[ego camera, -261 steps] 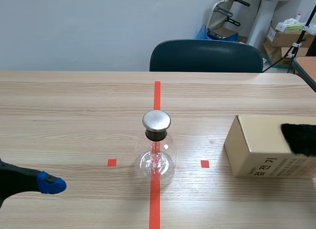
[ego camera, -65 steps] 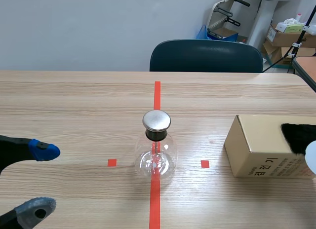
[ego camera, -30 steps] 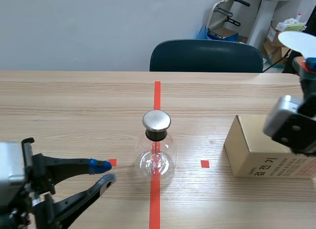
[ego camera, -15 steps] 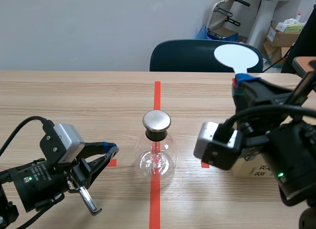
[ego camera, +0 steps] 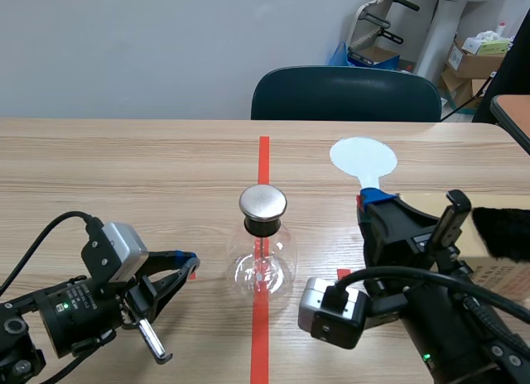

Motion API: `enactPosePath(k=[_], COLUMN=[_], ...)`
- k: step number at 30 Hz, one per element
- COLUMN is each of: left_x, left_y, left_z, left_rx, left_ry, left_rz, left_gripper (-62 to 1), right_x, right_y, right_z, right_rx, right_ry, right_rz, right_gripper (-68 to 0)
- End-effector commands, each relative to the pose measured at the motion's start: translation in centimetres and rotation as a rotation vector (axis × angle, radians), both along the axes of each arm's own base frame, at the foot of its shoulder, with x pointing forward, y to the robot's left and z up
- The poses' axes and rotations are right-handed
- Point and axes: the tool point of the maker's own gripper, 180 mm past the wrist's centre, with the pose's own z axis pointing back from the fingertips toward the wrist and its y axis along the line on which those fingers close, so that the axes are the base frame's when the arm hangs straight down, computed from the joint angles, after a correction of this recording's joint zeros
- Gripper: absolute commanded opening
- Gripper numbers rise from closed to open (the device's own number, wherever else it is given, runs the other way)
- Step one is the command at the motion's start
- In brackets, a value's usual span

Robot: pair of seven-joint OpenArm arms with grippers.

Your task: Do the electroscope experiment

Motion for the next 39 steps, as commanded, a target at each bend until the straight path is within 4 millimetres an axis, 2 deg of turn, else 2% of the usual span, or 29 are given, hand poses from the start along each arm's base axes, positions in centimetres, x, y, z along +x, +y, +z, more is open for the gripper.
enactPosePath(k=[1,11,39], left_x=[0.5,-0.6,-0.6], left_y=[-1.0,-2.5,-2.5], left_z=[1.0,-0.4,-0.6], left_rx=[-0.045,-0.017,-0.016], left_ry=[-0.027,-0.012,-0.009], left_rz=[0.001,-0.041,-0.039], left_gripper=[-56.9,-56.9,-56.9], right_x=[0.2,0.1,0.0], right_y=[-0.3,-0.2,-0.1], right_z=[0.7,0.4,0.4], right_rx=[-0.004,-0.004,-0.005], right_ry=[-0.033,-0.034,-0.033], right_rz=[-0.001,0.003,0.009], right_gripper=[-66.5,-66.5,-66.5])
